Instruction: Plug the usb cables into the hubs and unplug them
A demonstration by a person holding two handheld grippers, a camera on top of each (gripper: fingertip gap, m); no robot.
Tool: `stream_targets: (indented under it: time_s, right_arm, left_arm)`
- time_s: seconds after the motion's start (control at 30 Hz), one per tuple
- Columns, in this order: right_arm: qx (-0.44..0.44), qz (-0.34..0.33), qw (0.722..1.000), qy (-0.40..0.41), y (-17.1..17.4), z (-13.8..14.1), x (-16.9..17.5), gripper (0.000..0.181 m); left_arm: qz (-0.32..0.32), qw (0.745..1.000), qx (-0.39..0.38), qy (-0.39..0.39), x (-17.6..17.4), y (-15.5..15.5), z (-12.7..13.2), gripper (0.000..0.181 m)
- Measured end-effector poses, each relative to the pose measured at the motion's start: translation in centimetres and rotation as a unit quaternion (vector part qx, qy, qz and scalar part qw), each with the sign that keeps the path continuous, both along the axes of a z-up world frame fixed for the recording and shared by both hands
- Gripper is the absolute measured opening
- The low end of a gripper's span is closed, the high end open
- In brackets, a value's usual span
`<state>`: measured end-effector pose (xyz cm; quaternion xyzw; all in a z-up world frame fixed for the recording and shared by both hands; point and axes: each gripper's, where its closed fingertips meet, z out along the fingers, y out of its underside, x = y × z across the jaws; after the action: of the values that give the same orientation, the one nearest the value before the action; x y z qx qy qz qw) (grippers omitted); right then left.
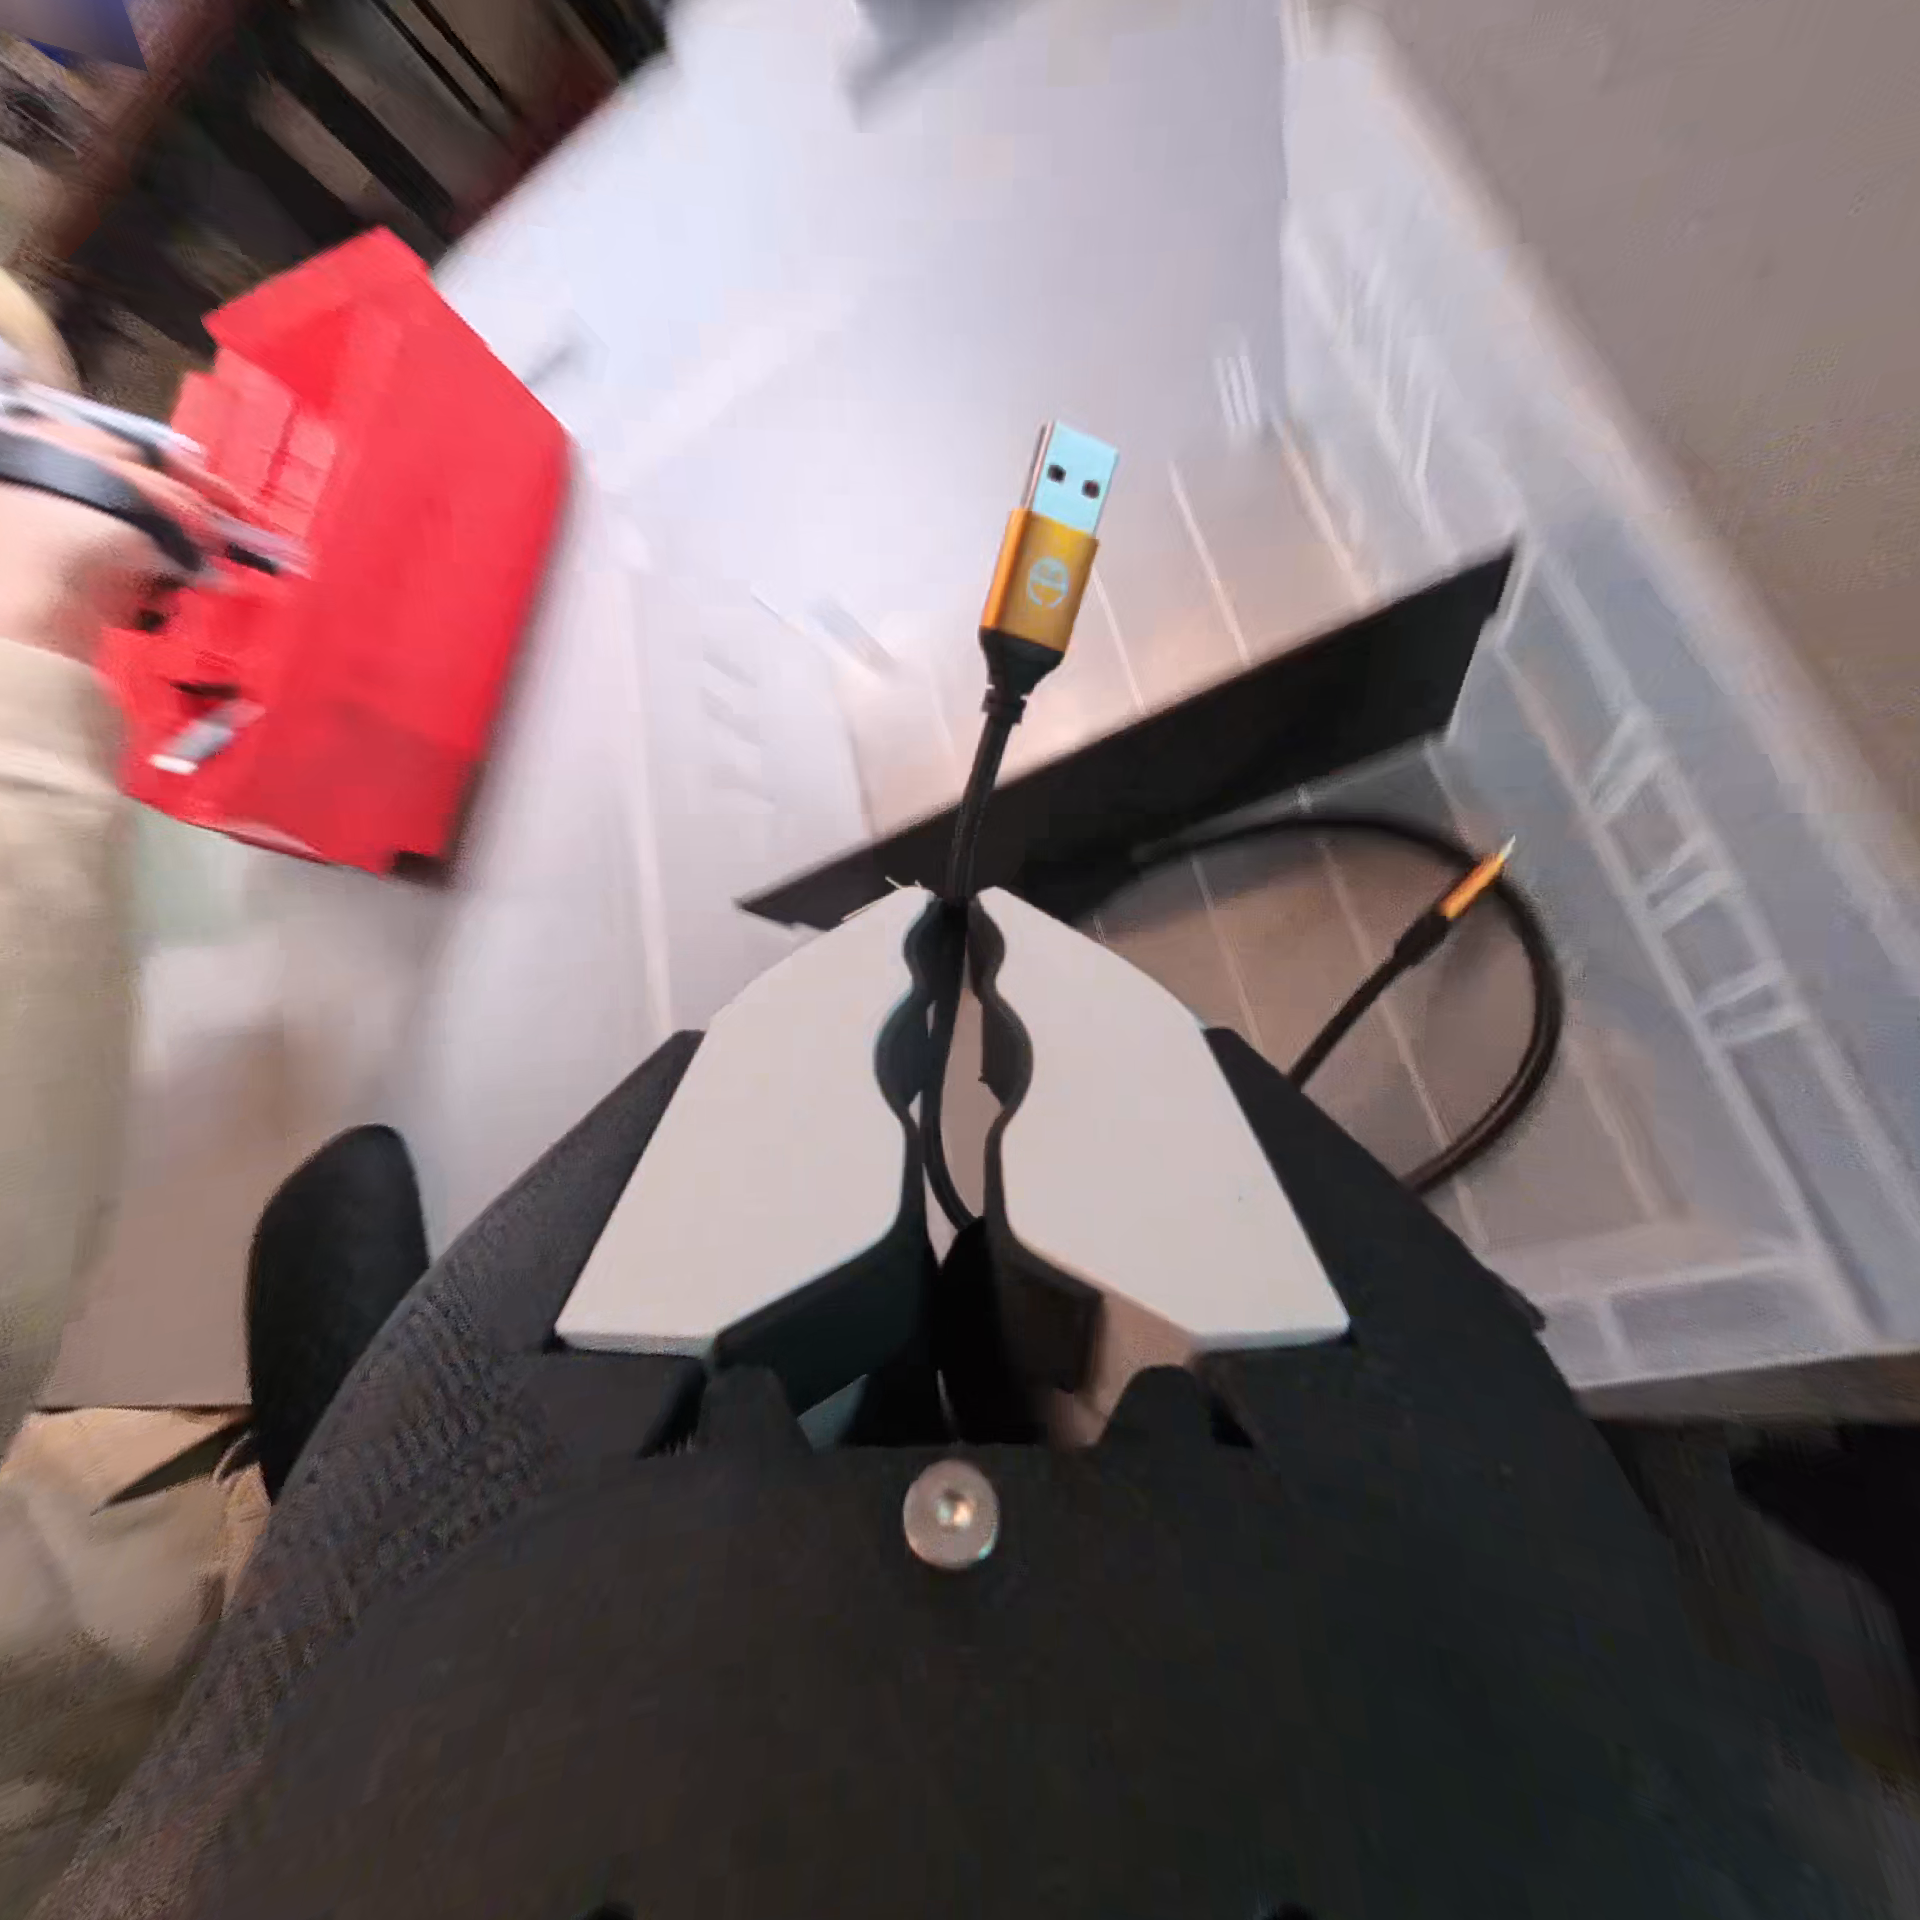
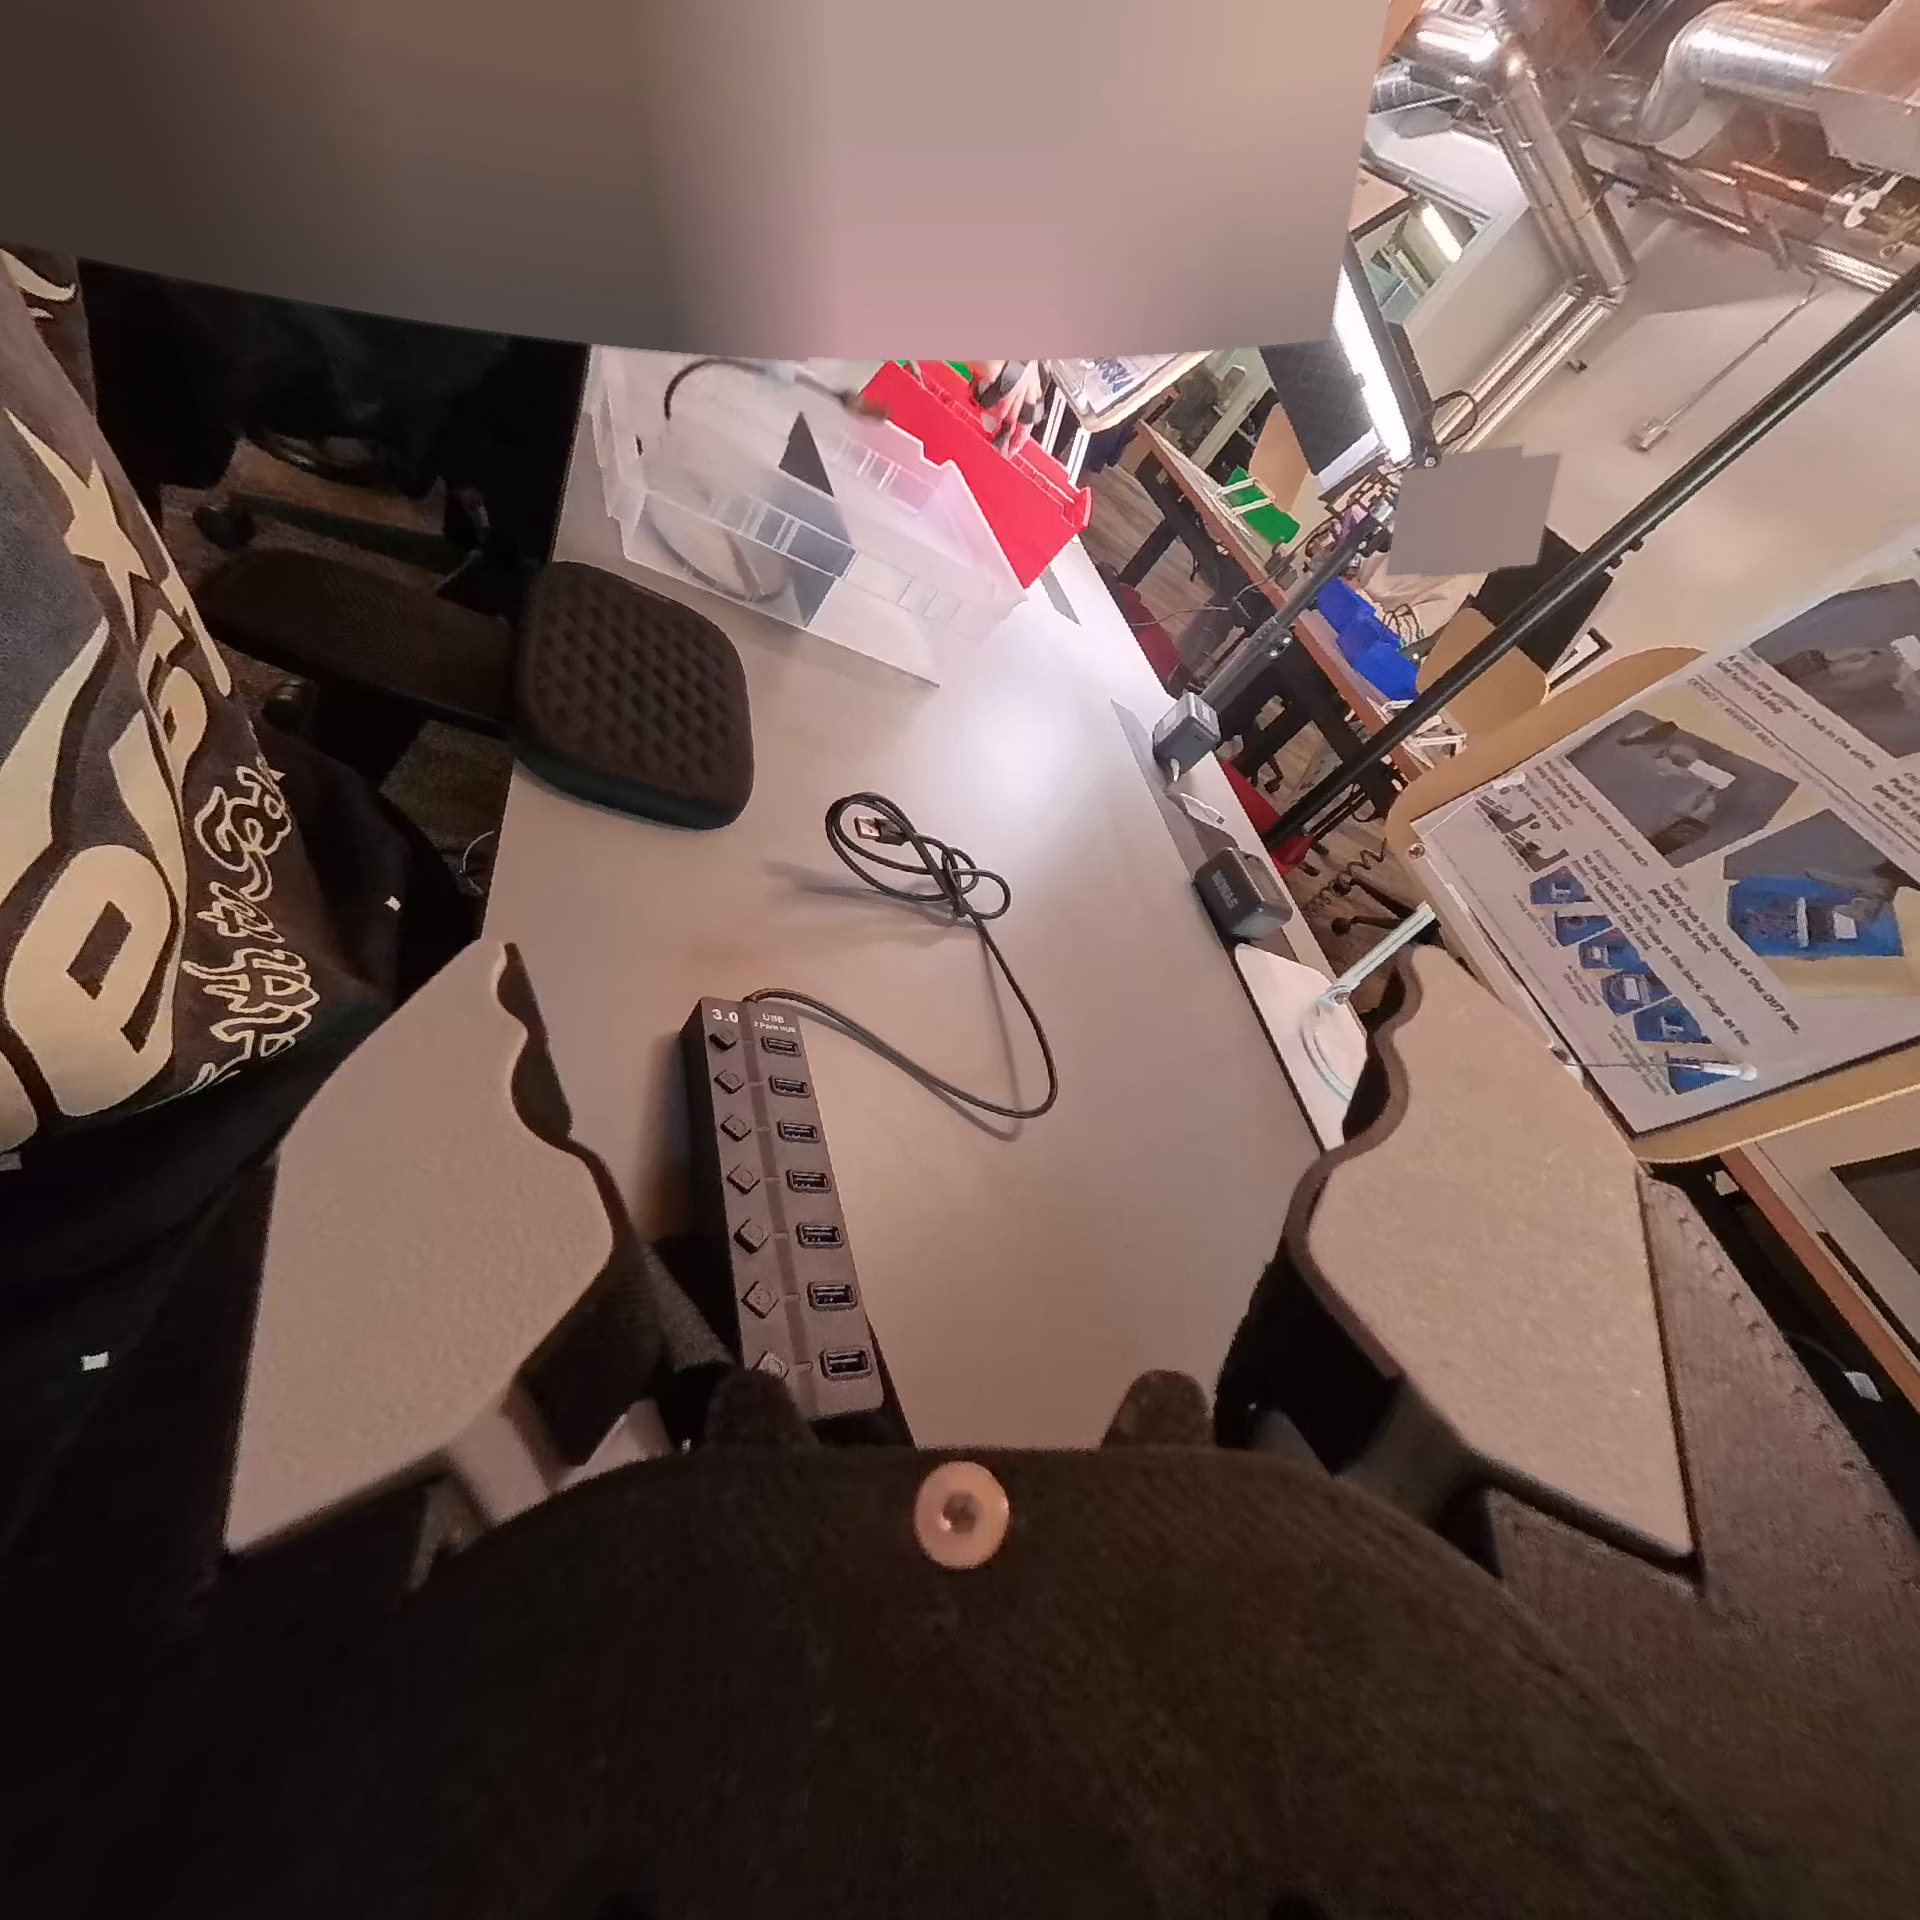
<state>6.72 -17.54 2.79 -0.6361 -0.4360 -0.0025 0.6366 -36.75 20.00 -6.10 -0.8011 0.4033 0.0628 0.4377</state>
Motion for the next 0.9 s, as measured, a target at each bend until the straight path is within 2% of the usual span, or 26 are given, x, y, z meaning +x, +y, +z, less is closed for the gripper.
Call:
stream_targets:
  time_s: [0.07,0.13,0.2,0.27,0.4,0.53,0.67,0.77,0.9]
  right_arm:
    - [-0.004,-0.001,1.000,-0.005,0.2,-0.2,-0.2,0.145]
    - [0.002,-0.004,1.000,-0.010,0.5,-0.1,-0.3,0.145]
    - [0.013,-0.002,1.000,-0.009,0.7,0.2,-0.5,0.144]
    - [0.036,0.001,0.999,-0.002,0.9,0.9,-0.9,0.143]
    - [0.096,0.001,0.995,0.038,1.9,3.1,-1.5,0.130]
    - [0.140,-0.010,0.987,0.074,3.4,4.5,-2.3,0.114]
    - [0.156,0.029,0.981,0.111,4.2,4.9,-4.9,0.101]
    - [0.148,0.050,0.977,0.149,4.9,4.8,-6.6,0.090]
    - [0.112,0.067,0.975,0.179,5.9,3.8,-8.2,0.062]
  left_arm:
    - [-0.008,0.994,0.095,-0.061,1.0,-1.2,4.2,0.004]
    - [-0.034,0.975,0.183,-0.120,2.7,-2.9,7.8,0.004]
    - [-0.064,0.953,0.249,-0.163,4.8,-4.9,10.5,0.004]
    - [-0.093,0.932,0.294,-0.192,7.2,-6.8,12.0,0.004]
    - [-0.143,0.899,0.352,-0.217,12.5,-10.7,13.2,0.004]
    - [-0.181,0.867,0.428,-0.181,17.3,-14.7,14.3,0.003]
    - [-0.242,0.823,0.493,-0.147,22.0,-19.0,15.1,0.003]
    - [-0.281,0.804,0.509,-0.123,24.9,-21.2,14.7,0.003]
    - [-0.331,0.801,0.482,-0.127,28.0,-23.0,12.6,0.003]
